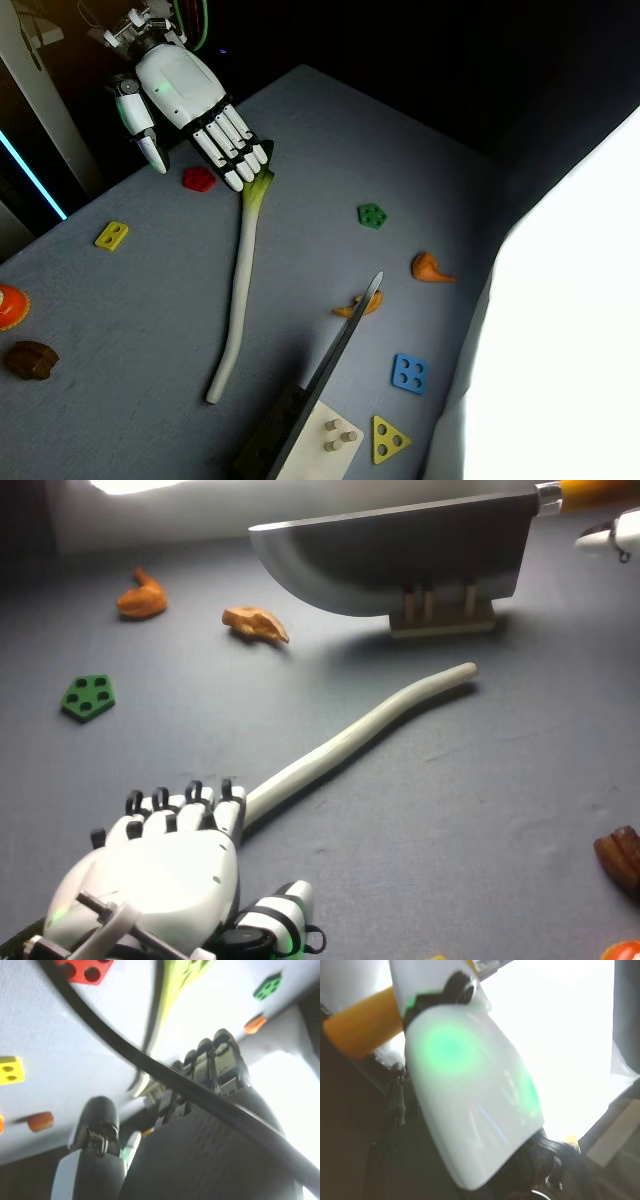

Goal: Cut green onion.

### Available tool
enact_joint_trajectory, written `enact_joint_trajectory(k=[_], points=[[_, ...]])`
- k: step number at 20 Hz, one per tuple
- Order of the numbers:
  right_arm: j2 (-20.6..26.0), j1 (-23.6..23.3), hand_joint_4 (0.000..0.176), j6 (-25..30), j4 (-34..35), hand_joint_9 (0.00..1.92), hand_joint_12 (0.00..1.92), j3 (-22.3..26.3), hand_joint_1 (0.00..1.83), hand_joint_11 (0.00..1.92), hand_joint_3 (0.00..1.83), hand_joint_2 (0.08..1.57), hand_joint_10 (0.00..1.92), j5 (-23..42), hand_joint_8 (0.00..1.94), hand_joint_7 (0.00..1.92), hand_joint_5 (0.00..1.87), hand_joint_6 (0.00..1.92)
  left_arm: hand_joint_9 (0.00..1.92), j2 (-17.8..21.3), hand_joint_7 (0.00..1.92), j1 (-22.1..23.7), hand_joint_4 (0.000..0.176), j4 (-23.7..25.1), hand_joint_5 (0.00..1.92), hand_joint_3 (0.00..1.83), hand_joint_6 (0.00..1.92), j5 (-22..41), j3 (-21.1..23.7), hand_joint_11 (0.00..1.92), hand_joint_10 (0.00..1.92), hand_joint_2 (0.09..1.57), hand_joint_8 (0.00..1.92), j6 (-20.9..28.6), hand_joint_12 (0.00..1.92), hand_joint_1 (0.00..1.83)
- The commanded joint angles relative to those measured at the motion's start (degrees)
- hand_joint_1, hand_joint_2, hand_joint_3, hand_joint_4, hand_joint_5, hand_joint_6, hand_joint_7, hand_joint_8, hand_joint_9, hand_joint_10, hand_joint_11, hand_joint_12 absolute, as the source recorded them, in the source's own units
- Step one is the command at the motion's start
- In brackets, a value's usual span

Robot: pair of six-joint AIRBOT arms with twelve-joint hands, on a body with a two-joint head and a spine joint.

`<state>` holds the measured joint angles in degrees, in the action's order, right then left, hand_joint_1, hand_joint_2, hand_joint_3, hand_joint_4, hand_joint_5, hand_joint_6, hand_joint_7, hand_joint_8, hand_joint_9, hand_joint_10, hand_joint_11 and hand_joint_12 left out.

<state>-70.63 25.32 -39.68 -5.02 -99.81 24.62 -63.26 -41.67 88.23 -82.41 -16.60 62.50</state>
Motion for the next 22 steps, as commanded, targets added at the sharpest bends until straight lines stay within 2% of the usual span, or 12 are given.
enact_joint_trajectory(k=[1, 2, 3, 4, 8, 10, 12, 13, 15, 16, 20, 22], points=[[0.4, -0.2, 0.038, 1.3, 0.6, 0.00, 0.00, -1.1, 0.98, 0.00, 0.00, 1.05, 0.00, 7.1, 0.00, 0.00, 0.00, 0.00, 0.00, -0.3, 0.00, 0.1, 0.000, 5.0, 0.00, 0.03, 0.00, -2.9, -0.1, 0.00, 0.00, 1.41, 0.00, 0.0, 0.00, 0.01], [0.0, -0.1, 0.038, 2.4, 0.0, 0.00, 0.00, -1.6, 0.98, 0.00, 0.00, 1.05, 0.00, 7.3, 0.00, 0.00, 0.00, 0.00, 0.00, -0.5, 0.00, 0.1, 0.000, 5.0, 0.00, 0.03, 0.00, -3.0, -0.1, 0.00, 0.00, 1.41, 0.00, 0.0, 0.00, 0.01], [-0.5, 0.1, 0.058, 3.2, -0.3, 0.00, 0.00, -2.3, 0.99, 0.00, 0.01, 1.05, 0.00, 8.0, 0.00, 0.00, 0.00, 0.00, 0.00, -0.8, 0.00, 0.1, 0.000, 5.0, 0.00, 0.02, 0.00, -3.2, -0.2, 0.00, 0.00, 1.41, 0.00, 0.0, 0.00, 0.00], [-1.3, 0.4, 0.066, 3.5, -0.3, 0.00, 0.00, -3.3, 0.99, 0.00, 0.01, 1.06, 0.00, 9.0, 0.00, 0.00, 0.00, 0.00, 0.00, -1.2, 0.00, -0.1, 0.000, 5.1, 0.00, 0.02, 0.00, -3.5, -0.3, 0.00, 0.00, 1.42, 0.00, 0.0, 0.00, 0.00], [-3.8, 0.7, 0.059, 9.2, -2.7, 0.00, 0.00, -6.9, 1.00, 0.00, 0.00, 1.05, 0.00, 9.5, 0.00, 0.00, 0.00, 0.00, 0.00, -2.1, 0.00, -0.4, 0.000, 5.2, 0.00, 0.02, 0.00, -3.6, -1.1, 0.00, 0.00, 1.42, 0.00, 0.0, 0.00, 0.00], [-4.2, 0.9, 0.068, 9.2, -2.8, 0.00, 0.00, -7.1, 1.01, 0.00, 0.00, 1.05, 0.00, 9.9, 0.00, 0.00, 0.00, 0.00, 0.00, -2.6, 0.00, -0.9, 0.000, 5.2, 0.00, 0.02, 0.00, -3.6, -1.7, 0.00, 0.00, 1.43, 0.00, 0.4, 0.00, 0.00], [-4.6, 1.1, 0.051, 9.3, -3.0, 0.00, 0.00, -7.1, 0.99, 0.00, 0.01, 1.06, 0.00, 10.1, 0.00, 0.00, 0.00, 0.00, 0.00, -3.0, 0.00, -1.7, 0.000, 5.2, 0.00, 0.02, 0.00, -3.6, -2.2, 0.00, 0.00, 1.43, 0.00, 2.2, 0.00, 0.00], [-4.8, 1.1, 0.054, 9.3, -3.0, 0.00, 0.00, -7.2, 0.97, 0.00, 0.01, 1.06, 0.00, 10.1, 0.00, 0.00, 0.00, 0.00, 0.00, -3.1, 0.00, -1.8, 0.000, 5.2, 0.00, 0.02, 0.00, -3.6, -2.3, 0.00, 0.00, 1.43, 0.00, 2.2, 0.00, 0.00], [-5.7, 1.1, 0.032, 9.3, -3.0, 0.00, 0.00, -7.9, 0.95, 0.00, 0.00, 1.06, 0.00, 11.0, 0.00, 0.00, 0.00, 0.00, 0.00, -3.0, 0.00, -1.8, 0.000, 5.2, 0.00, 0.01, 0.00, -3.6, -2.5, 0.00, 0.00, 1.42, 0.00, 2.2, 0.00, 0.00], [-6.0, 1.1, 0.023, 9.3, -3.0, 0.00, 0.00, -8.0, 1.02, 0.00, 0.00, 1.03, 0.00, 11.2, 0.00, 0.00, 0.00, 0.00, 0.00, -3.0, 0.00, -1.8, 0.000, 5.2, 0.00, 0.01, 0.00, -3.7, -2.5, 0.00, 0.00, 1.42, 0.00, 2.2, 0.00, 0.03], [-6.6, 1.4, 0.015, 9.3, -3.0, 0.00, 0.00, -8.2, 1.06, 0.00, 0.00, 1.00, 0.00, 11.3, 0.00, 0.00, 0.00, 0.00, 0.00, -3.0, 0.00, -1.9, 0.000, 5.5, 0.00, 0.00, 0.00, -3.7, -2.3, 0.00, 0.00, 1.42, 0.00, 2.2, 0.00, 0.22], [-7.0, 1.7, 0.025, 9.4, -3.0, 0.00, 0.00, -8.8, 1.02, 0.00, 0.00, 1.00, 0.00, 11.3, 0.00, 0.00, 0.00, 0.00, 0.00, -3.0, 0.00, -1.9, 0.000, 5.5, 0.00, 0.00, 0.00, -3.7, -2.1, 0.00, 0.00, 1.43, 0.00, 2.2, 0.00, 0.31]])
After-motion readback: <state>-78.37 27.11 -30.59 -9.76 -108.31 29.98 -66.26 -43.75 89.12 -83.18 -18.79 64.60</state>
